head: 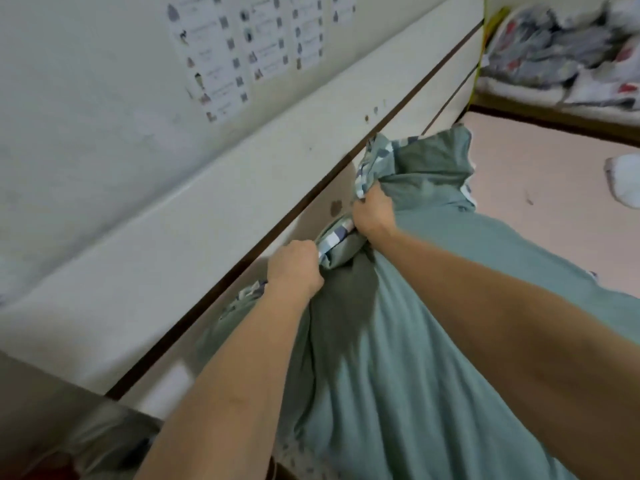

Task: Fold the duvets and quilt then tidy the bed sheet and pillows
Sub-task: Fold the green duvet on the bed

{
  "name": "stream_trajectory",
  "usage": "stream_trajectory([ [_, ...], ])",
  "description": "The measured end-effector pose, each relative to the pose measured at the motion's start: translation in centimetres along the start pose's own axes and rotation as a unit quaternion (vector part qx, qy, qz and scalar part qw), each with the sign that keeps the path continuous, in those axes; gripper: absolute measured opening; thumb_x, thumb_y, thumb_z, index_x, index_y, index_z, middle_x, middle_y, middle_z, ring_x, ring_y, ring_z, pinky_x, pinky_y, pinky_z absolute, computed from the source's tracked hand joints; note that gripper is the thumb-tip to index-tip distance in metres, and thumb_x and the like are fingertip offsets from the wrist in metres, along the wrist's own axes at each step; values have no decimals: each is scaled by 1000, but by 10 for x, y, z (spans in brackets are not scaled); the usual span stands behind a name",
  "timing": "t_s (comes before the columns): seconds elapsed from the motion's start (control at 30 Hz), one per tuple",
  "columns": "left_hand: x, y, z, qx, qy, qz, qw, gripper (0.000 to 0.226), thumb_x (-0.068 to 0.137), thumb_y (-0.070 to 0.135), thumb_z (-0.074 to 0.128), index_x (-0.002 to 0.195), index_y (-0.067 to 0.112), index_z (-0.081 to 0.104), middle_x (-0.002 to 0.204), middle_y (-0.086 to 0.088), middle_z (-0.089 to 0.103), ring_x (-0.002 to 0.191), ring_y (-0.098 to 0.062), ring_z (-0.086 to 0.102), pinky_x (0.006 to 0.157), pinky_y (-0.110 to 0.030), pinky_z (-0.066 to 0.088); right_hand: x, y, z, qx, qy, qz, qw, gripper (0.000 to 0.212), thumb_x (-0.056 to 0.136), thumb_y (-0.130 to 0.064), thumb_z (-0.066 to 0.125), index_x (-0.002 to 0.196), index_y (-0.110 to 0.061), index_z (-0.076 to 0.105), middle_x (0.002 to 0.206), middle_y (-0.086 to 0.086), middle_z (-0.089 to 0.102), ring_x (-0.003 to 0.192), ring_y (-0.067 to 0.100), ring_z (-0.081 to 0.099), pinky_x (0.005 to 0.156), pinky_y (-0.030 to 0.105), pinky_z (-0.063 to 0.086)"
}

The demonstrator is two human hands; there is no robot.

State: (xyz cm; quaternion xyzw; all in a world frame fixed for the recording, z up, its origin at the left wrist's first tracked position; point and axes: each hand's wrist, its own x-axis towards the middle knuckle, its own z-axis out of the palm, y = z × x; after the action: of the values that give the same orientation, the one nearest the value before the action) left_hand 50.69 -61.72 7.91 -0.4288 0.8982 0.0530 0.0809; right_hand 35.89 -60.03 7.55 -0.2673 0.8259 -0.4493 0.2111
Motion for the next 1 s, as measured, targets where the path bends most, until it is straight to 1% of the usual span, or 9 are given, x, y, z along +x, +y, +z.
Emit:
stream_trajectory([
  [0.13, 5, -27, 22, 10, -69, -50, 996, 32, 92, 20, 56, 122, 11, 53, 118, -11, 48, 103, -30, 57, 81, -36, 48, 2, 15, 34, -51, -64, 18, 996, 54, 97, -7, 36, 149, -13, 22, 141, 16, 44, 124, 34, 46, 88, 31, 40],
  [0.2, 1, -29, 36, 13, -104, -47, 993, 29, 92, 17, 53, 121, 11, 56, 115, -11, 53, 102, -29, 58, 79, -36, 48, 0, 28, 44, -75, -89, 37, 993, 55, 97, -7, 38, 149, -11, 19, 140, 17, 44, 123, 34, 47, 89, 33, 41],
  [0.3, -7, -5, 43, -3, -144, 2, 990, 28, 91, 19, 50, 116, 11, 57, 115, -12, 61, 103, -31, 60, 74, -35, 45, 2, 48, 30, -138, -93, 50, 985, 60, 95, -11, 43, 150, -12, 18, 128, 19, 51, 106, 34, 53, 80, 37, 43],
  [0.37, -14, 30, 44, -37, -181, 52, 981, 33, 89, 23, 50, 119, 8, 55, 119, -15, 60, 105, -34, 60, 75, -34, 44, 3, 64, 1, -172, -101, 24, 980, 57, 94, -14, 46, 147, -13, 25, 127, 17, 53, 105, 34, 53, 85, 38, 44],
  [0.47, -24, 94, 33, -99, -223, 110, 964, 52, 85, 26, 56, 131, 2, 45, 124, -18, 56, 106, -34, 58, 79, -31, 46, 0, 85, -64, -199, -113, 7, 973, 48, 92, -11, 46, 138, -7, 36, 135, 19, 49, 119, 35, 48, 96, 37, 39],
  [0.6, -52, 194, 23, -144, -256, 186, 938, 57, 83, 28, 59, 129, -4, 45, 120, -19, 58, 86, -25, 52, 67, -28, 39, -24, 126, -174, -203, -95, 4, 975, 43, 91, -8, 43, 134, -4, 40, 134, 21, 49, 119, 37, 48, 93, 36, 40],
  [0.67, -78, 254, 27, -153, -259, 218, 929, 70, 83, 27, 60, 136, -8, 33, 121, -19, 58, 88, -23, 51, 69, -27, 37, -47, 160, -238, -191, -74, 15, 979, 46, 90, -4, 41, 136, -5, 38, 137, 21, 48, 121, 36, 47, 90, 31, 37],
  [0.8, -150, 385, 50, -185, -231, 269, 917, 95, 84, 20, 60, 150, -2, -5, 124, -23, 58, 102, -31, 58, 74, -29, 41, -102, 249, -365, -126, 2, 51, 991, 50, 85, 2, 41, 133, -8, 43, 138, 15, 50, 125, 33, 46, 93, 28, 35],
  [1.0, -239, 553, 109, -191, -192, 307, 912, 98, 87, 20, 58, 151, 5, -13, 127, -23, 58, 111, -37, 56, 86, -37, 44, -173, 377, -500, -44, 143, 136, 979, 45, 85, -5, 46, 129, -9, 47, 127, 16, 58, 116, 33, 53, 91, 32, 42],
])
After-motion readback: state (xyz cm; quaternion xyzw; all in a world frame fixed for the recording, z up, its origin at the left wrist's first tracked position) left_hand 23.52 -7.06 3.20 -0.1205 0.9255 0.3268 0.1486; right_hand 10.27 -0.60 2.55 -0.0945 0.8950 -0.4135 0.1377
